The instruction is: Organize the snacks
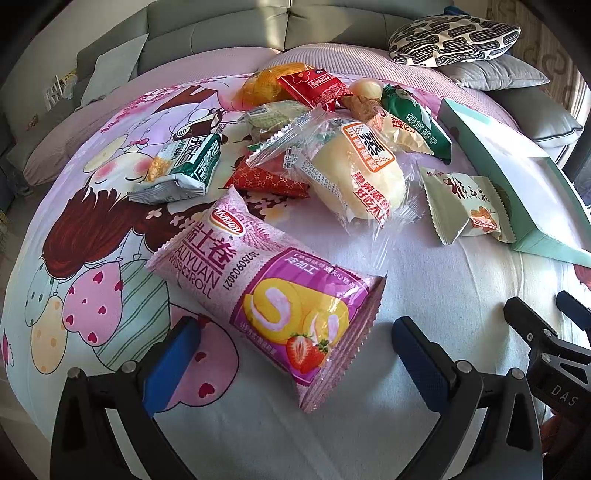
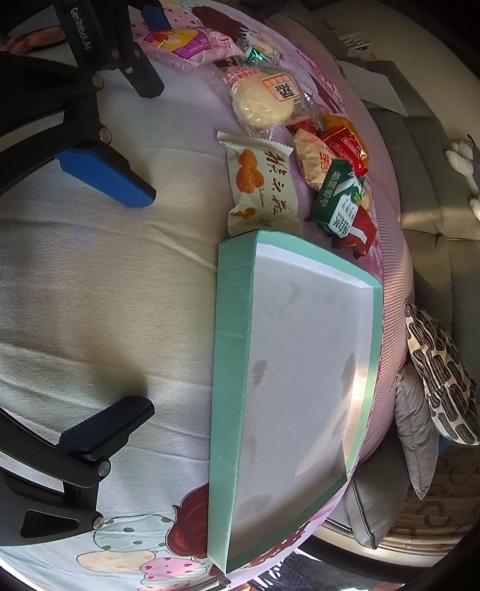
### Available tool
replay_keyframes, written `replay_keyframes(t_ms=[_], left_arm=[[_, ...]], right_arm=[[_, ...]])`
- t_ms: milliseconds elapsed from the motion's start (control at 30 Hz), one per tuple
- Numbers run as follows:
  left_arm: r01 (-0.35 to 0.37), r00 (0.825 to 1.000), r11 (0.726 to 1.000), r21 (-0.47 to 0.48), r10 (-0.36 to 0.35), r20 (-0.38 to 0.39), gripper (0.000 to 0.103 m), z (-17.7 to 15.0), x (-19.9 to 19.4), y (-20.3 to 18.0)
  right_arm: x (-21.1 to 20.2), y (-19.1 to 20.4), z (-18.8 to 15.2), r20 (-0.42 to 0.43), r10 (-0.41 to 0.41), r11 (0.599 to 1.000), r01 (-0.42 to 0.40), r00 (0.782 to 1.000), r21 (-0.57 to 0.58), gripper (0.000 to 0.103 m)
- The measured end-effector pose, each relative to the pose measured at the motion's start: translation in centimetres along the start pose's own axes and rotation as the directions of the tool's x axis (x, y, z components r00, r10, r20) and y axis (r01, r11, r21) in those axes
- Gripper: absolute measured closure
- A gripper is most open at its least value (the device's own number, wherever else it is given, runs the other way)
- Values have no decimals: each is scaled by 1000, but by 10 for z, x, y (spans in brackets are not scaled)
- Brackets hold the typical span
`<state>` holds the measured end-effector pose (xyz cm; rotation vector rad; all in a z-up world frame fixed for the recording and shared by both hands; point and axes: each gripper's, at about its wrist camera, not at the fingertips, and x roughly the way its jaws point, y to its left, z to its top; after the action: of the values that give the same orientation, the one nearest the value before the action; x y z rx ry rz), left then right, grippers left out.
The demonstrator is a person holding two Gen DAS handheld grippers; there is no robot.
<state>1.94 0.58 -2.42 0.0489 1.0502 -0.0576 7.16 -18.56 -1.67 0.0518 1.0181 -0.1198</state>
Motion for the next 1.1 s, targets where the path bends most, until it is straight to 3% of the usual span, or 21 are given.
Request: replay_keyframes(t_ms=[233,333,667,767,1100], left_arm=[[-1,1000,1000,1,1,4,0,-3,-1,0],[-2,1000,1000,2,2,4,0,-3,-1,0],[-7,1000,1000,11,7,4,0,-3,-1,1],[-4,1000,1000,10,3,4,0,-3,-1,1],[1,1000,1000,10,-1,10,0,-3,-1,2]], right_arm=[[19,26,13,9,-4,1000,5,1000,-16,0],[20,28,0,14,-2,1000,2,1000,-16,0],[-12,-7,-32,27,3,1000,-3,1000,-10,0],[-32,-27,-58,29,3,1000,-3,1000,-4,0],[-35,-29,-65,34,15,1000,-14,999,-12,0]])
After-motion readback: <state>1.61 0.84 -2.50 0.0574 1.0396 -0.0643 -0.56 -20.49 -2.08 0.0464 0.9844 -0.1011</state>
